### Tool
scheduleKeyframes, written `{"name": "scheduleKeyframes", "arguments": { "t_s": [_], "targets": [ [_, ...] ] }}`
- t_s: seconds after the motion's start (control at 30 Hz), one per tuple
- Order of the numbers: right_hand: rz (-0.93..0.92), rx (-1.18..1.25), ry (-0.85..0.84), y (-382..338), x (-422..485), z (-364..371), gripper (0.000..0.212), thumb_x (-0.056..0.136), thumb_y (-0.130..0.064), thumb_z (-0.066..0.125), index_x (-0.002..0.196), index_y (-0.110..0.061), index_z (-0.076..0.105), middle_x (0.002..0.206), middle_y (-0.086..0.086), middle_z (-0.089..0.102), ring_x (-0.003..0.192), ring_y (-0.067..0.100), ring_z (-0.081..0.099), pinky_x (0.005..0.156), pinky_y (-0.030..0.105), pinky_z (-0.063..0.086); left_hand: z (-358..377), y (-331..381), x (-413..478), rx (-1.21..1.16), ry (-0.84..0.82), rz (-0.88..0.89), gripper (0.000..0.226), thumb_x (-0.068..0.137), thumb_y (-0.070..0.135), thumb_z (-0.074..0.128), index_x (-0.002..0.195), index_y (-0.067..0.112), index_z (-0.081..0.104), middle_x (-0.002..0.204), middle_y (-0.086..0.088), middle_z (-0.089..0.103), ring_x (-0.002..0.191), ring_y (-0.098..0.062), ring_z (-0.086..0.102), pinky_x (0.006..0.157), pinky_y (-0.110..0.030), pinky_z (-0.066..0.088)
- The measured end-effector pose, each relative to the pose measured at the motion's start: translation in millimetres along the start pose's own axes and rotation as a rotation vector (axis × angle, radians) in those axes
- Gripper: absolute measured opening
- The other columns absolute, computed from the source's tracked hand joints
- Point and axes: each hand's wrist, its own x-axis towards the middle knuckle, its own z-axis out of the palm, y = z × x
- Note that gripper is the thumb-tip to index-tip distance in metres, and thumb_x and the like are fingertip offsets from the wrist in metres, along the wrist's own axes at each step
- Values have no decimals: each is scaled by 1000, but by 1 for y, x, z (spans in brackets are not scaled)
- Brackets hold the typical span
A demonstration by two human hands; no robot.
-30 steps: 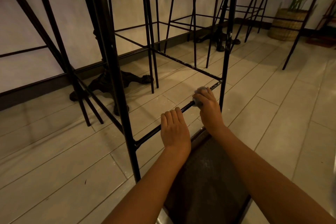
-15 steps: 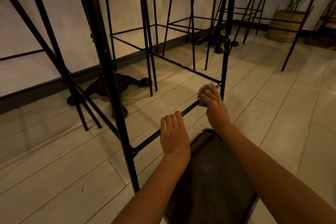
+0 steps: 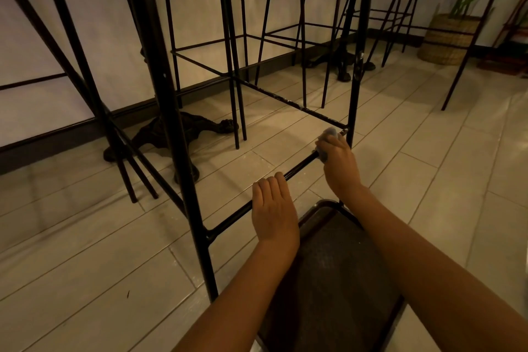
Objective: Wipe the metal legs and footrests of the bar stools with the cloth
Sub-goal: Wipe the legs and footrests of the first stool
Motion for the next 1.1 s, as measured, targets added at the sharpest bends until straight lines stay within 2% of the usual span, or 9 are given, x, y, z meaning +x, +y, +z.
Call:
{"name": "scheduleKeyframes", "arguments": {
  "t_s": [0.07, 0.2, 0.33, 0.43, 0.5, 0.6, 0.8, 0.9, 1.1],
  "targets": [
    [-4, 12, 11, -1, -1, 0, 22, 84, 8, 52, 99, -3, 63, 120, 13, 54, 119, 27, 45, 99, 37, 45, -1, 2, 1, -3, 0, -5, 73, 92, 23, 46, 144, 0, -1, 146, -18, 22, 136, -33, 22, 115, -41, 11],
    [35, 21, 20, -5, 1, 0, 26, 84, 10, 51, 105, -1, 62, 127, 15, 49, 123, 26, 39, 98, 21, 30, -2, 5, 4, 15, -19, 31, 76, 93, 25, 45, 144, -1, -5, 150, -19, 15, 139, -33, 15, 116, -41, 7],
    [48, 31, -3, 0, 3, 2, 31, 82, 9, 55, 111, -1, 58, 134, 14, 42, 129, 28, 34, 108, 37, 37, -2, 11, 12, 22, -25, 51, 79, 94, 28, 46, 144, -2, -9, 151, -20, 11, 140, -34, 10, 116, -41, 4],
    [82, -7, -39, 13, 8, 3, 38, 81, 7, 58, 118, -3, 54, 139, 12, 38, 132, 30, 31, 110, 43, 35, -3, 16, 17, 28, -46, 63, 83, 93, 31, 48, 143, -2, -9, 151, -21, 9, 140, -35, 9, 116, -41, 4],
    [87, -55, -68, 21, 16, 4, 33, 80, 3, 61, 111, -5, 57, 136, 12, 40, 132, 32, 28, 111, 47, 31, -2, 19, 20, 31, -47, 60, 84, 92, 32, 50, 143, -2, -8, 151, -21, 11, 140, -35, 10, 116, -41, 5],
    [125, -89, -91, 26, 26, 3, 21, 80, 1, 62, 100, -5, 59, 133, 13, 41, 132, 34, 27, 113, 47, 26, -2, 21, 23, 49, -51, 65, 86, 90, 33, 53, 143, -2, -6, 150, -20, 13, 140, -35, 12, 116, -41, 6],
    [121, -101, -93, 27, 29, 7, 14, 79, -3, 65, 93, -6, 63, 124, 12, 52, 131, 27, 33, 111, 35, 26, -2, 24, 26, 46, -59, 55, 79, 93, 29, 48, 143, -1, -5, 149, -20, 14, 139, -34, 12, 116, -40, 6],
    [113, -70, -124, 25, 30, 1, 11, 78, -4, 65, 89, -6, 64, 120, 12, 54, 127, 26, 37, 108, 35, 28, 0, 24, 28, 52, -42, 60, 81, 92, 31, 50, 143, -1, -4, 149, -19, 16, 139, -34, 14, 116, -40, 6],
    [122, -70, -171, 14, 35, -18, 21, 82, 2, 60, 103, 5, 60, 122, 19, 52, 126, 32, 38, 110, 39, 29, 1, 21, 27, 61, -37, 88, 83, 90, 31, 52, 143, -2, -3, 148, -20, 16, 138, -33, 16, 116, -40, 7]
  ]
}}
